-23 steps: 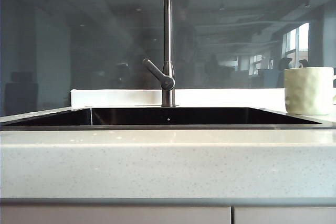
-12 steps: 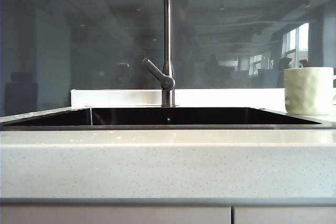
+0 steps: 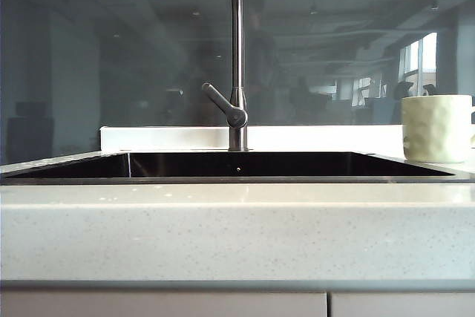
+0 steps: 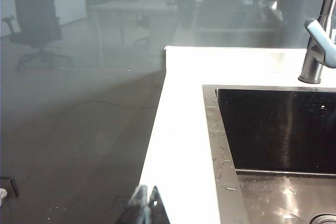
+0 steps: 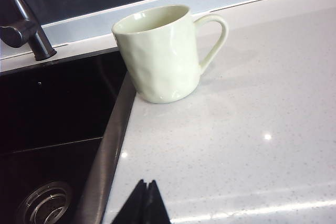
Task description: Pick up the mug next to the sink, go to the faucet to get some water, pour the water into the sink, and finally put the mug back to its place.
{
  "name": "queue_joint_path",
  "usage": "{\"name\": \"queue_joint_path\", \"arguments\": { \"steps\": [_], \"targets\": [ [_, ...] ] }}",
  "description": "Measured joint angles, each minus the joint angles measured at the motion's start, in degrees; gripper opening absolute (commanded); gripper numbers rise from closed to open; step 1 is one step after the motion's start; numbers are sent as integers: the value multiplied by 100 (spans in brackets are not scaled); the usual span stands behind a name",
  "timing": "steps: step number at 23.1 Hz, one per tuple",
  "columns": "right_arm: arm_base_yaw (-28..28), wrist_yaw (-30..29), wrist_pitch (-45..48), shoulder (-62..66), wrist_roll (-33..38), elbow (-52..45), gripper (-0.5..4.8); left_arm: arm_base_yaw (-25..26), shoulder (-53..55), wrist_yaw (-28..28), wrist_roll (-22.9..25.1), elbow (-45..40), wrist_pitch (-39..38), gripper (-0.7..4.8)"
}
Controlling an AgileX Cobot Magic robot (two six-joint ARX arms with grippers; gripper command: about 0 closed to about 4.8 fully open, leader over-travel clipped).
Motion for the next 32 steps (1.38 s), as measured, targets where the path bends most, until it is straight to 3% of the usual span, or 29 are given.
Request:
{"name": "queue_joint_path", "arguments": {
  "steps": [32],
  "targets": [
    [4,22,39,-323,-2,0,-9,0,2,0,0,0,-4,-3]
  ]
}}
